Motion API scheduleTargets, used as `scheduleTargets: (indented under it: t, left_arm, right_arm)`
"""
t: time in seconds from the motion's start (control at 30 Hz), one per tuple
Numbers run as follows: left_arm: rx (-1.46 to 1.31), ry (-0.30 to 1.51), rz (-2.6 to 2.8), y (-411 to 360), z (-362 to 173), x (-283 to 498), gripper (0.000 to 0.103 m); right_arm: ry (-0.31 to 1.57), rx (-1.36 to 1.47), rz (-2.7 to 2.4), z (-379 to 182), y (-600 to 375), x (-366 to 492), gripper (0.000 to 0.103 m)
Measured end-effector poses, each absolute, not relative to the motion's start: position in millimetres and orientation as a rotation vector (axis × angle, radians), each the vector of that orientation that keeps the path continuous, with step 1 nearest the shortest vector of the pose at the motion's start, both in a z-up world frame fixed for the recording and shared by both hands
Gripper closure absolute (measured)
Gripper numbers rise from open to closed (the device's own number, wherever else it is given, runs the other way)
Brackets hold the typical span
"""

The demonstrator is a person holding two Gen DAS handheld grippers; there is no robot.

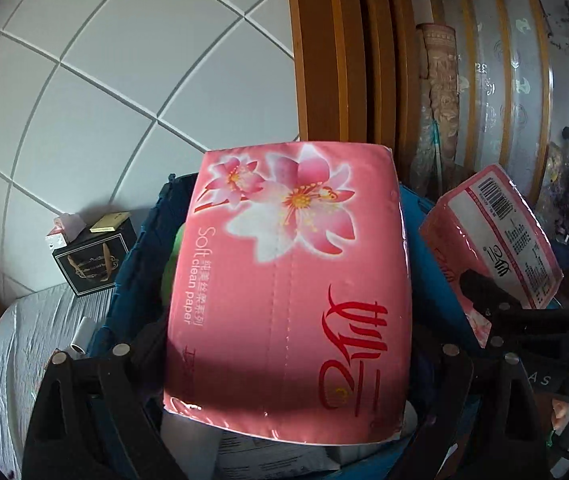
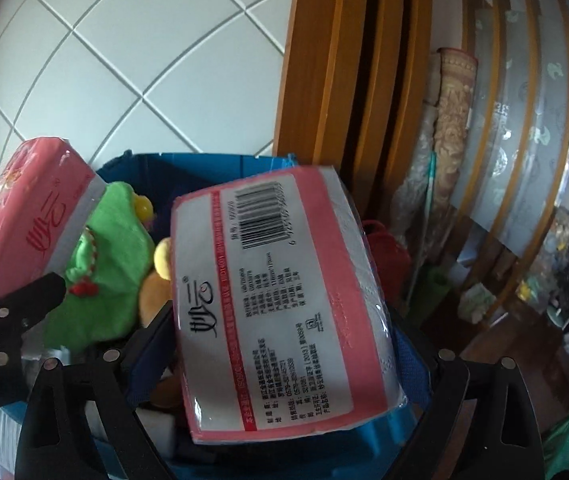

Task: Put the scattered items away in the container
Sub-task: 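Lift both tissue packs into the blue crate and release them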

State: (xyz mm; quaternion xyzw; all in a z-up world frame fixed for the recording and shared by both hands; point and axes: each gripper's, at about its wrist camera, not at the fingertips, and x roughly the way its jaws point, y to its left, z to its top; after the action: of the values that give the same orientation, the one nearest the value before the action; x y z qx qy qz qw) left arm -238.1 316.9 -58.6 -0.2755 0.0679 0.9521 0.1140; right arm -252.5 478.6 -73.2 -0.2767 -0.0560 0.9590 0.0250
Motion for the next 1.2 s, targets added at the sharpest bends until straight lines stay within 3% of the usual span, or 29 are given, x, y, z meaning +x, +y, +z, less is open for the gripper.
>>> scheduleTargets:
  t: [0.43, 0.77, 1.2]
  left_arm:
    - [-0.994, 0.208, 2.733, 350, -82, -261, 0.010]
    - [-0.972, 0.221, 2.722, 370, -81, -253, 0.000]
    - [-0.962, 0.211, 2.738, 370, -79, -233, 0.000]
  right_arm:
    - [-0.148, -0.845, 2.992, -71, 514, -248, 0.001]
    - [-0.146, -0.816, 2.979, -63, 523, -231, 0.001]
    - [-0.142, -0.830, 2.990, -65, 526, -216, 0.001]
